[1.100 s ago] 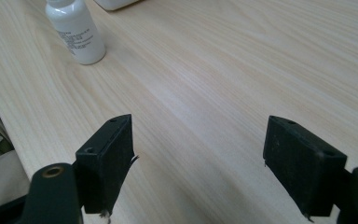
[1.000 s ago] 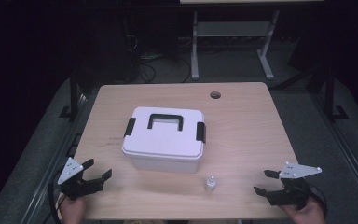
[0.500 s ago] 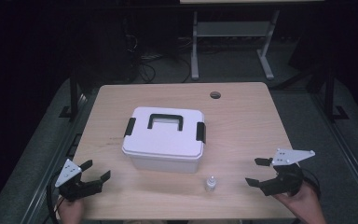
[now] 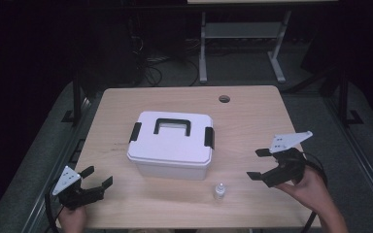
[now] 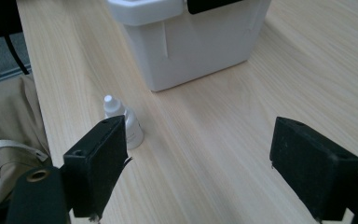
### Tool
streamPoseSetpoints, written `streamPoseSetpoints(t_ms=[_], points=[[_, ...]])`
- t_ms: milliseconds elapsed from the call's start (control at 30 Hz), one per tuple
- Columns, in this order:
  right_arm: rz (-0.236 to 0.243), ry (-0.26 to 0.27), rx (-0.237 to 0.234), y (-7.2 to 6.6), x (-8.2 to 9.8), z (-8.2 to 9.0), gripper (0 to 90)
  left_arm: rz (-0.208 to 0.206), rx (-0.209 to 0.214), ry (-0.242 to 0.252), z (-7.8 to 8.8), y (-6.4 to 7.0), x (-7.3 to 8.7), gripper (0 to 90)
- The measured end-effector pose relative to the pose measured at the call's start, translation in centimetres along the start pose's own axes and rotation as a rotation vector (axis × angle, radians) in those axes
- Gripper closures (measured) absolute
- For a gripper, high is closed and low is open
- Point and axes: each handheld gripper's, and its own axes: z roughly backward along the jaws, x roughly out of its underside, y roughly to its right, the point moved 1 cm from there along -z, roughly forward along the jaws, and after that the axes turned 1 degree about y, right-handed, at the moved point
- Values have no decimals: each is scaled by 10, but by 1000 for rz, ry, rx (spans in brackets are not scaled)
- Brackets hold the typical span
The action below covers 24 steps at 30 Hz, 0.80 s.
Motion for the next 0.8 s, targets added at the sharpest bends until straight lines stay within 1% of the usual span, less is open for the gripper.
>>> streamPoseSetpoints(t_ms=[133, 200, 233, 367, 400, 500, 567, 600, 633, 667, 767, 800], points=[[23, -30, -23, 2, -18, -7, 174, -1, 0, 7, 1, 0, -1, 130], [28, -31, -23, 3, -20, -8, 172, -2, -1, 7, 1, 0, -1, 130], [36, -42, -30, 4, -26, -11, 172, -3, 0, 8, 1, 0, -1, 130], [48, -49, -42, 5, -33, -14, 173, 9, 5, 18, 3, -2, -1, 130], [58, -54, -47, 7, -39, -15, 173, 17, 2, 20, 3, -3, -1, 130], [60, -60, -48, 8, -44, -17, 173, 24, 3, 24, 3, -4, -1, 130], [62, -60, -49, 9, -48, -18, 173, 31, 3, 30, 4, -4, -1, 130], [64, -57, -49, 10, -52, -19, 173, 32, 2, 36, 4, -4, -1, 130], [64, -57, -49, 10, -52, -19, 173, 32, 2, 36, 4, -4, -1, 130], [68, -50, -47, 11, -57, -21, 175, 29, 1, 42, 5, -4, -1, 130], [70, -46, -48, 11, -62, -22, 175, 30, 1, 43, 5, -4, -2, 130], [78, -45, -53, 11, -68, -25, 177, 32, 1, 46, 5, -4, -2, 130]])
